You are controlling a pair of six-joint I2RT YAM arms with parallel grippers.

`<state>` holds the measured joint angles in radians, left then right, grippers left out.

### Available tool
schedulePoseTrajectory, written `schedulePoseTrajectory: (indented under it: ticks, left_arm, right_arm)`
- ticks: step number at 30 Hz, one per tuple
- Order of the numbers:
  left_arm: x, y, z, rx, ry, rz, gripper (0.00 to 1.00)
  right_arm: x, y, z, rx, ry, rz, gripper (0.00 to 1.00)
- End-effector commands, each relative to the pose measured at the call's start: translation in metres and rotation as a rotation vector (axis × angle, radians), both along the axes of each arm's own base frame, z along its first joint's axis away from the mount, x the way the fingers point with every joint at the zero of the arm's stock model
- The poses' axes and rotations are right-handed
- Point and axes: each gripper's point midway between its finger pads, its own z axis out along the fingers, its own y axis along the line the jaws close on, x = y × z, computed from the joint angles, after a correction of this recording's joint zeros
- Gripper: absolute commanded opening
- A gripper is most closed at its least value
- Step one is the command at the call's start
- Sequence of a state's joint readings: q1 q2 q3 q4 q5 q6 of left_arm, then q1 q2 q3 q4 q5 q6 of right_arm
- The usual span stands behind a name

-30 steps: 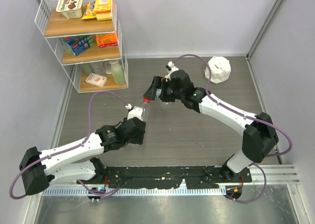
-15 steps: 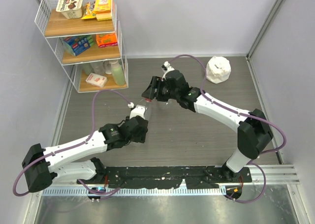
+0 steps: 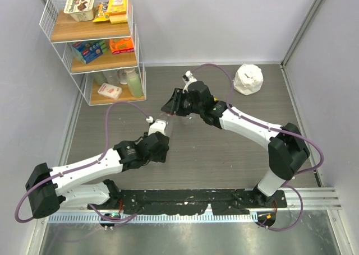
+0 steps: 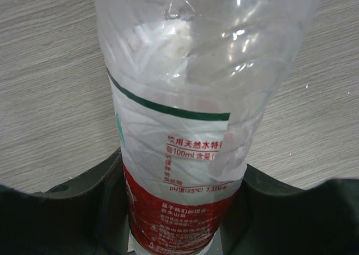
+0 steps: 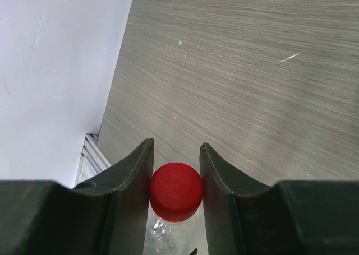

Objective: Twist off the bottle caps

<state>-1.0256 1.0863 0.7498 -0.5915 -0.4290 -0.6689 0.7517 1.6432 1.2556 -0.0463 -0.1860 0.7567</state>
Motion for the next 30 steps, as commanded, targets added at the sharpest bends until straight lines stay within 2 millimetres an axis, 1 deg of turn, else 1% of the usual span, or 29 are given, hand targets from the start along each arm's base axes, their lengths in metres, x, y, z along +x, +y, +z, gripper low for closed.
schedulePoseTrajectory:
  ticks: [1, 2, 3, 5, 6, 7, 8, 10, 13, 14, 15, 16, 17, 18, 23, 26, 30]
  left_arm:
    - [0.010, -0.010, 0.016, -0.040, -0.053, 0.010, 0.00]
    - [0.010, -0.011, 0.017, -0.045, -0.052, 0.009, 0.00]
    - [0.008, -0.011, 0.015, -0.048, -0.048, 0.004, 0.00]
    - [0.006, -0.013, 0.014, -0.063, -0.043, -0.003, 0.00]
    - [0.006, -0.014, 0.015, -0.074, -0.042, -0.005, 0.00]
    - [0.004, -0.015, 0.014, -0.087, -0.040, -0.014, 0.00]
    - [0.003, -0.017, 0.015, -0.101, -0.036, -0.021, 0.00]
    - [-0.002, -0.020, 0.014, -0.130, -0.025, -0.041, 0.00]
    - [-0.010, -0.028, 0.013, -0.194, -0.010, -0.083, 0.00]
    - [-0.012, -0.030, 0.013, -0.214, -0.006, -0.093, 0.00]
    - [-0.015, -0.032, 0.013, -0.237, -0.002, -0.103, 0.00]
    - [-0.017, -0.034, 0.013, -0.257, 0.001, -0.110, 0.00]
    - [-0.018, -0.034, 0.014, -0.272, 0.002, -0.111, 0.00]
    - [-0.020, -0.035, 0.013, -0.286, 0.004, -0.115, 0.00]
    - [-0.025, -0.038, 0.013, -0.331, 0.013, -0.130, 0.00]
    - [-0.026, -0.039, 0.012, -0.332, 0.018, -0.131, 0.00]
    - [-0.027, -0.037, 0.010, -0.328, 0.029, -0.128, 0.00]
  right_arm:
    - [-0.007, 0.003, 0.023, 0.064, -0.076, 0.034, 0.04]
    - [-0.011, 0.003, 0.029, 0.076, -0.099, 0.055, 0.02]
    - [-0.013, 0.002, 0.025, 0.077, -0.106, 0.060, 0.02]
    - [-0.017, 0.000, 0.031, 0.092, -0.154, 0.092, 0.01]
    - [-0.022, 0.002, 0.040, 0.120, -0.181, 0.121, 0.02]
    - [-0.026, 0.002, 0.037, 0.119, -0.191, 0.144, 0.02]
    - [-0.031, 0.004, 0.046, 0.157, -0.223, 0.182, 0.01]
    - [-0.039, -0.001, 0.048, 0.198, -0.254, 0.225, 0.02]
    - [-0.051, -0.008, 0.060, 0.271, -0.295, 0.293, 0.02]
    - [-0.049, -0.014, 0.063, 0.290, -0.316, 0.293, 0.02]
    - [-0.055, -0.016, 0.069, 0.316, -0.329, 0.321, 0.02]
    - [-0.054, -0.021, 0.073, 0.339, -0.358, 0.323, 0.02]
    - [-0.060, -0.024, 0.078, 0.359, -0.363, 0.346, 0.02]
    - [-0.061, -0.027, 0.082, 0.378, -0.392, 0.356, 0.02]
    - [-0.079, -0.032, 0.100, 0.452, -0.452, 0.433, 0.02]
    - [-0.075, -0.033, 0.099, 0.456, -0.437, 0.414, 0.02]
    - [-0.062, -0.036, 0.094, 0.462, -0.402, 0.359, 0.02]
